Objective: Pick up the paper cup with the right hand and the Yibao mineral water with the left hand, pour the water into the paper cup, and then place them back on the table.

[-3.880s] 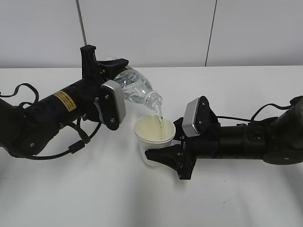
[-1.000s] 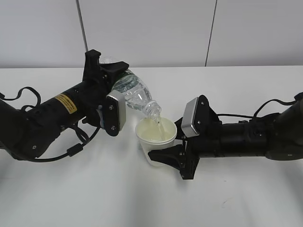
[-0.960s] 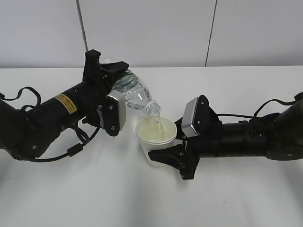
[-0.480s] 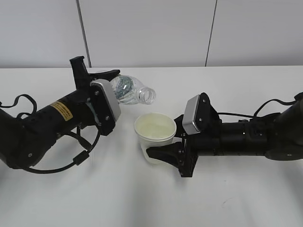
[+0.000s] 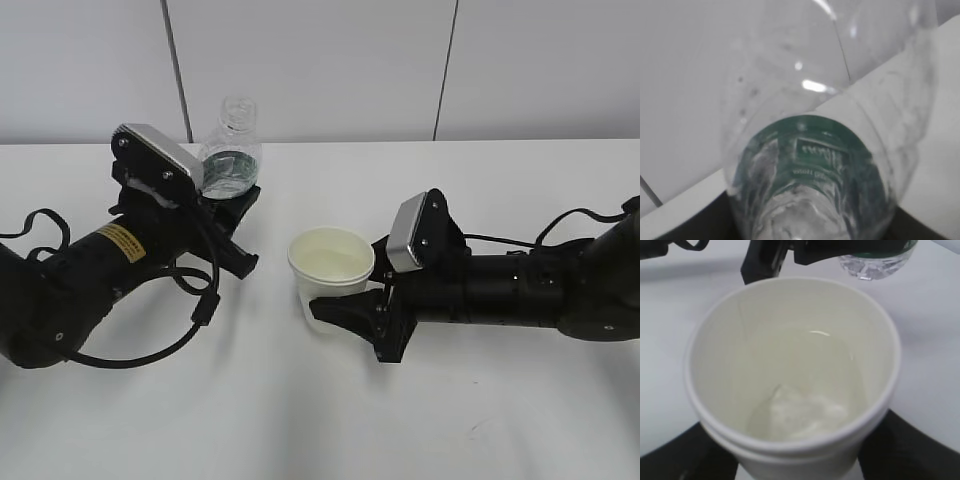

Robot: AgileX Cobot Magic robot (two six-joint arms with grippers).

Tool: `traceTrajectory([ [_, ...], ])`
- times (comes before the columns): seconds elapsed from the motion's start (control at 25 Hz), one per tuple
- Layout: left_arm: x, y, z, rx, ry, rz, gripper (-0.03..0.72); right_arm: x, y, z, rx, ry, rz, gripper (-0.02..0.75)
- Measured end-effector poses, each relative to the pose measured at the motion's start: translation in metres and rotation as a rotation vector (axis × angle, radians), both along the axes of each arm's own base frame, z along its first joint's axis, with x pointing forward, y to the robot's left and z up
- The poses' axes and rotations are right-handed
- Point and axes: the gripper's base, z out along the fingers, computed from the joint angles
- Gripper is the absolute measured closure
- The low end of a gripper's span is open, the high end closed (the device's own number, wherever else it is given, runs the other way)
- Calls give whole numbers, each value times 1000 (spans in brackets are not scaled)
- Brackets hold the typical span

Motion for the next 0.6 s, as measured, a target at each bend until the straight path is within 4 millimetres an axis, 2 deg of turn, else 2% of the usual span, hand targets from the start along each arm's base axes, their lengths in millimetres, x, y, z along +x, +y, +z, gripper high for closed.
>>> traceTrajectory([
  [0.12,-1,-1,0,-77,53,-5,359,2,-3,2,39,3,-40,243],
  [0.24,-5,-1,-2,-108,90,-24,359,2,-17,1,79,17,-92,243],
  [0.48,-31,3,-6,-130,185,-97,359,3,-59,-2,131,15,-253,243],
  [0.6,-44,3,-12,-145,256,-150,359,1,-66,-4,119,-1,-290,245],
])
